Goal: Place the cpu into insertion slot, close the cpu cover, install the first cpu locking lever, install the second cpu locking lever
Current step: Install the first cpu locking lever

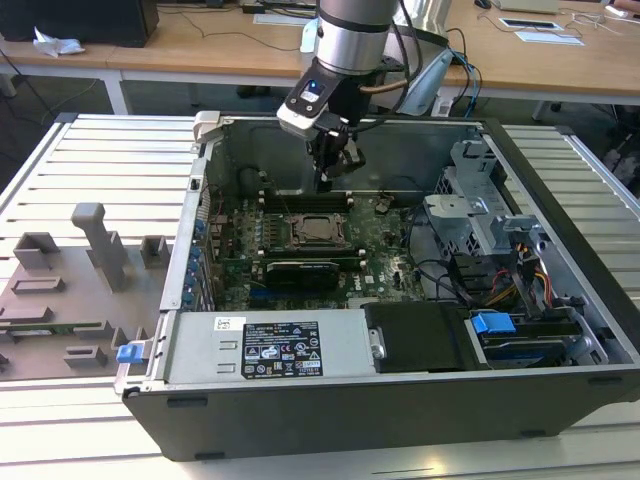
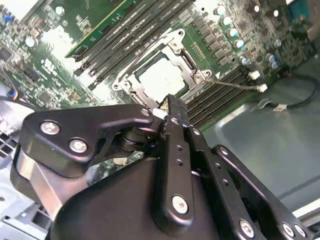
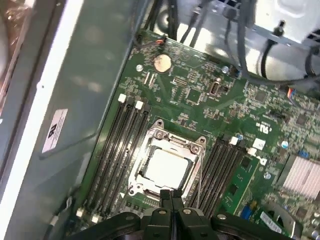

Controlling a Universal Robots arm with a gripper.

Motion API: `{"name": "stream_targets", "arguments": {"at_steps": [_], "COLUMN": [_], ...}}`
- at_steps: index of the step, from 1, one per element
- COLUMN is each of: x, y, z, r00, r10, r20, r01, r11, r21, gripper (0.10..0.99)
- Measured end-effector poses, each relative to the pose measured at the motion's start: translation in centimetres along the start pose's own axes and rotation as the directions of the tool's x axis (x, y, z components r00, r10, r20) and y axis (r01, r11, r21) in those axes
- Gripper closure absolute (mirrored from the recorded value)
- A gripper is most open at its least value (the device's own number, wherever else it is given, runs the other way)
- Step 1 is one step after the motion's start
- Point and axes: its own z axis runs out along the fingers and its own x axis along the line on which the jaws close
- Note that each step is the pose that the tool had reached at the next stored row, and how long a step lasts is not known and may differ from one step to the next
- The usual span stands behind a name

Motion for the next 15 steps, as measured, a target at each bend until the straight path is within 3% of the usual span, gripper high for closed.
{"name": "stream_targets", "arguments": {"at_steps": [3, 7, 12, 14, 15], "x": [0.00, 0.00, 0.00, 0.00, 0.00], "y": [0.00, 0.00, 0.00, 0.00, 0.00], "z": [0.00, 0.00, 0.00, 0.00, 0.00], "r00": [0.9975, 0.9887, 0.9660, 0.9598, 0.9534], "r10": [-0.070, -0.149, -0.258, -0.280, -0.301], "r20": [0.0058, 0.0122, 0.0209, 0.0227, 0.0244], "r01": [0.070, 0.149, 0.258, 0.280, 0.301], "r11": [0.9975, 0.9888, 0.9662, 0.9601, 0.9537], "r21": [0.001, 0.003, 0.006, 0.007, 0.008], "gripper": [0.980, 0.980, 0.980, 0.980, 0.980]}}
